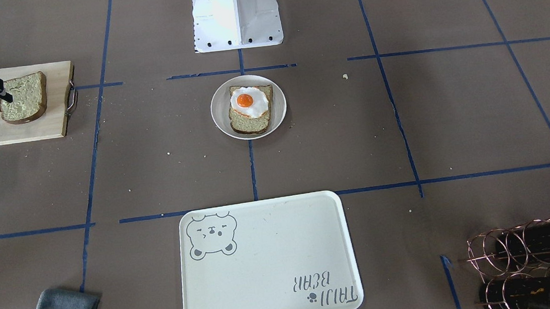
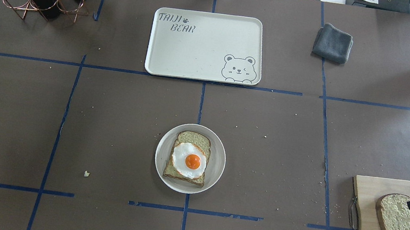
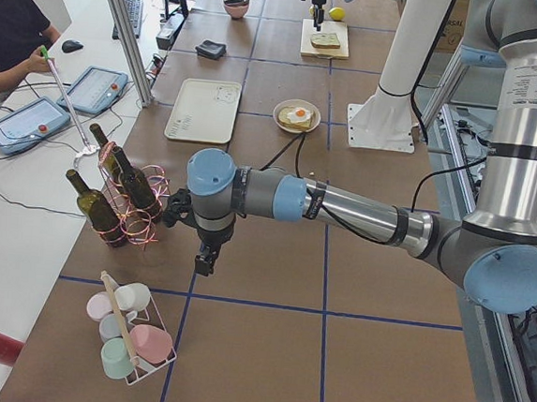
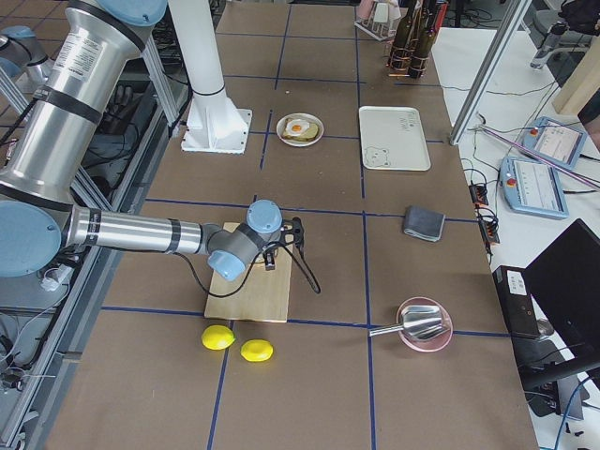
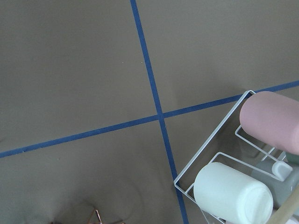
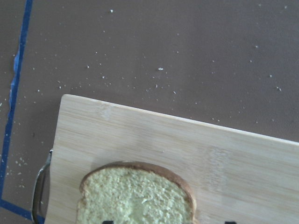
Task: Make sandwich and place on tray
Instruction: 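Grasp the edge of the bread slice with the right gripper, then lift the bread slice and carry it over the egg toast plate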
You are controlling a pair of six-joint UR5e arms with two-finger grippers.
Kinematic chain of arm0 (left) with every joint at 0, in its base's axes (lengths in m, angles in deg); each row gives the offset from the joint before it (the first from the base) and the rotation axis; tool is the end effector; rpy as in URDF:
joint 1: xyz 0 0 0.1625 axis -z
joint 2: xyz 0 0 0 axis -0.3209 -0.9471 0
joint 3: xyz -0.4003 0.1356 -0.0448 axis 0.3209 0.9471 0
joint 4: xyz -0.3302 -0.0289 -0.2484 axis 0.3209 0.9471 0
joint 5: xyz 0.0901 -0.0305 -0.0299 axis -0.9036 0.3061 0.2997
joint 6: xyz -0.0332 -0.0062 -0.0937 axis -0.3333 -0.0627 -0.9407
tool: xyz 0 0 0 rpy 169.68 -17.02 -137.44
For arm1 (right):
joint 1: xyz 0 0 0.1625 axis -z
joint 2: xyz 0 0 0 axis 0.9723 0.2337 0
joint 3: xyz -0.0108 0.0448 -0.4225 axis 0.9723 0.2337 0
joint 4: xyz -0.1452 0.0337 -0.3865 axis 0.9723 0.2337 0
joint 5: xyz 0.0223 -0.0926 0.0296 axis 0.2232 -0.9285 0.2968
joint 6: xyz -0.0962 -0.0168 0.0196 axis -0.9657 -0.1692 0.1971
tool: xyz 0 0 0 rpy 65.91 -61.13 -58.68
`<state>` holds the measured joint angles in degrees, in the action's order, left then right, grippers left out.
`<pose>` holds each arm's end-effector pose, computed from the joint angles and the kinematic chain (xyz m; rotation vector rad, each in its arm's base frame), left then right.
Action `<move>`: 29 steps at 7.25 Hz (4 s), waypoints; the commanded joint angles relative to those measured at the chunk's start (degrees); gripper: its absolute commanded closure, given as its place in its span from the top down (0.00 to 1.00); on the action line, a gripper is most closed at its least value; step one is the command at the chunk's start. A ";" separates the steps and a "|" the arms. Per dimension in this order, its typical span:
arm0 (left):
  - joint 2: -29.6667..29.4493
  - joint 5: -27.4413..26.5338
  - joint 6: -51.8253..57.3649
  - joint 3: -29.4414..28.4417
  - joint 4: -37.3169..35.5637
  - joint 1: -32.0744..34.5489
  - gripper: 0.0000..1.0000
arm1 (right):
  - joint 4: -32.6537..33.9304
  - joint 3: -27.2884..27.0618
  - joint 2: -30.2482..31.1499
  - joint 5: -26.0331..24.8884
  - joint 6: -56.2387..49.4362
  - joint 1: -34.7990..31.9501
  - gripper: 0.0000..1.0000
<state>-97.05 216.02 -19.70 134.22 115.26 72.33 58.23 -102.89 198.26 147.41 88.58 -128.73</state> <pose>-0.0713 -0.4941 0.5688 0.1562 0.7844 0.2093 -0.1484 -0.2933 0.6335 0.0490 -1.0399 -0.1995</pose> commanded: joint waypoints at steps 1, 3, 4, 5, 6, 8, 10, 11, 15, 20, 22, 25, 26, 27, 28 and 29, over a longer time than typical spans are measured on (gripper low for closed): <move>0.03 0.02 0.00 0.09 0.00 0.01 1.00 | -2.70 1.59 0.30 -0.67 3.37 2.05 0.83; 0.03 0.02 0.00 0.01 0.00 0.01 1.00 | -2.79 1.68 0.56 -0.67 6.21 3.37 0.78; 0.03 0.02 0.00 -0.08 0.00 0.01 1.00 | -2.79 1.59 0.91 -0.67 8.38 3.38 0.77; 0.03 0.02 0.00 0.01 0.00 0.01 1.00 | -2.79 1.68 1.00 -0.67 8.93 3.46 0.71; -0.06 0.02 0.00 0.01 0.00 -0.08 1.00 | -2.79 1.77 1.35 -0.67 8.93 3.46 0.70; -0.06 0.02 0.00 0.01 0.00 0.01 1.00 | -2.79 2.47 1.35 -0.76 8.93 3.46 0.67; -0.06 0.02 0.09 -0.08 0.00 -0.08 1.00 | -2.79 2.74 1.35 -0.76 9.02 3.73 0.58; -0.06 0.02 0.09 -0.17 0.00 0.01 1.00 | -2.79 2.82 1.35 -0.76 9.02 3.90 0.47; -0.06 0.02 0.09 -0.17 0.09 -0.08 1.00 | -2.97 2.82 1.09 -1.73 8.93 5.13 0.00; 0.03 -0.07 0.18 -1.49 2.90 -0.08 1.00 | -3.23 -6.31 0.14 10.03 9.37 -3.54 0.00; -0.06 0.02 0.18 -1.31 2.90 -0.08 1.00 | -3.23 -7.89 -6.42 9.26 21.42 -3.30 0.00; 0.03 0.02 0.09 -0.17 2.99 -0.08 1.00 | -2.10 -7.90 -22.15 -0.46 43.85 8.95 0.00; 0.03 0.11 0.09 -0.08 4.21 -0.08 1.00 | -2.00 -7.90 -26.73 -4.33 51.05 13.96 0.00; -0.06 0.11 -0.17 -0.26 6.31 -0.08 1.00 | 1.05 -7.99 -30.51 -9.06 54.77 18.88 0.00; -0.06 0.20 -0.18 -0.26 6.59 -0.08 1.00 | 8.56 -7.99 -36.38 -13.20 55.07 23.02 0.00; -0.06 0.20 -0.09 -0.34 6.59 -0.08 1.00 | 15.68 -8.07 -41.22 -14.11 55.07 24.54 0.00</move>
<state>-97.10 216.18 -19.82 133.96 121.45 72.25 65.57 -110.89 163.46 136.18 142.65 -107.63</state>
